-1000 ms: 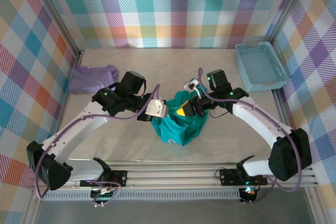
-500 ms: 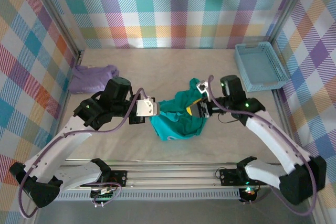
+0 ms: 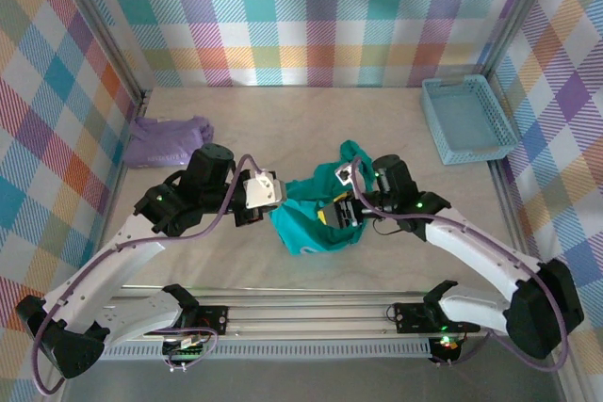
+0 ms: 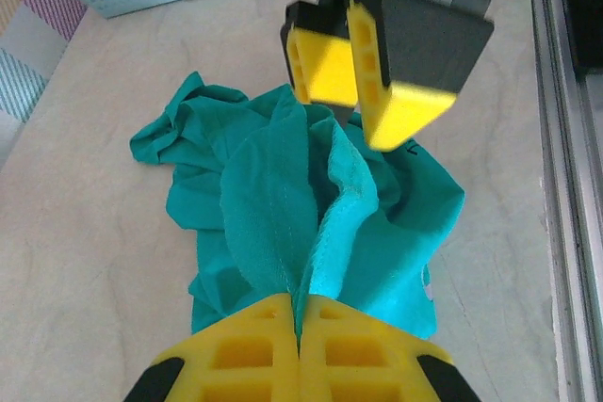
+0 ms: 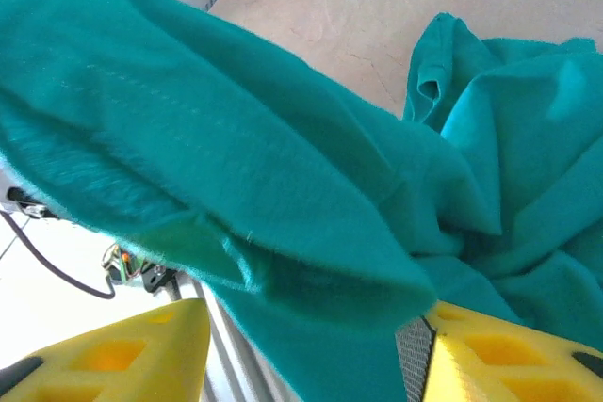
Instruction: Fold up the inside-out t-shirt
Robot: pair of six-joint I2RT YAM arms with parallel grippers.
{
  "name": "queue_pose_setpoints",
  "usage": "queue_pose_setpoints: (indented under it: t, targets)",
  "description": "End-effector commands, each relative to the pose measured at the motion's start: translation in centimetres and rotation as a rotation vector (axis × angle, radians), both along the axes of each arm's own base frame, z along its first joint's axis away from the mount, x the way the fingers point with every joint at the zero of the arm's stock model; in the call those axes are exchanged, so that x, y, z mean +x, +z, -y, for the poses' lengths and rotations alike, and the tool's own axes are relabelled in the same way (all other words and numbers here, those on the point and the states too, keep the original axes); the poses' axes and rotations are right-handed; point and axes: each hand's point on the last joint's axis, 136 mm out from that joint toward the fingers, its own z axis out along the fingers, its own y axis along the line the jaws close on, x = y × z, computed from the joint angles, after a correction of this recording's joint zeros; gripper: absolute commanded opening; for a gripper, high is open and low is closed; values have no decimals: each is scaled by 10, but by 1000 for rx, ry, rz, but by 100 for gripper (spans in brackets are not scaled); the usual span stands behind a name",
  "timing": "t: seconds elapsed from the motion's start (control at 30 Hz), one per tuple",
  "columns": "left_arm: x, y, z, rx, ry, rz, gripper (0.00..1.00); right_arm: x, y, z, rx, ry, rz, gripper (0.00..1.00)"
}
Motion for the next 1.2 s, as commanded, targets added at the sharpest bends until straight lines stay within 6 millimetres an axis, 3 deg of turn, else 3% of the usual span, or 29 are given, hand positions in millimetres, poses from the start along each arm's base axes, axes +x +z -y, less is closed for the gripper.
queue_pose_setpoints:
  t: [0.0,0.13,0.2,0.43,0.47,0.63,0.77,0.83,0.9,1.0,1.17]
  targets:
    - [-4,3,1,-50,22,-27,0,15,18,-18,96,7,81,47]
    - [-7,-3,-2,-87,79,-89,0,31,20,-13,52,-39,202,11]
    - [-10,-5,-2,-127,112,-126,0,37,22,-8,16,-51,288,0]
    - [-26,-28,9,-232,196,-263,0,31,35,-7,-86,136,559,0]
    - [-28,-35,10,-238,203,-278,3,27,34,-7,-93,174,582,0]
    - [-42,-54,9,-185,189,-340,41,16,30,-9,-94,282,664,0]
    - [-43,-41,1,-225,212,-312,64,14,22,-6,-120,304,705,0]
    - [-37,-31,-3,-281,260,-294,70,13,24,-5,-110,301,720,0]
    - [-27,-28,-7,-295,332,-297,70,10,26,-7,-90,302,719,0]
    - [-13,-42,-5,-230,432,-372,68,8,29,-8,-74,297,706,0]
    - [-1,-54,22,-279,491,-558,64,10,30,-5,-85,261,694,0]
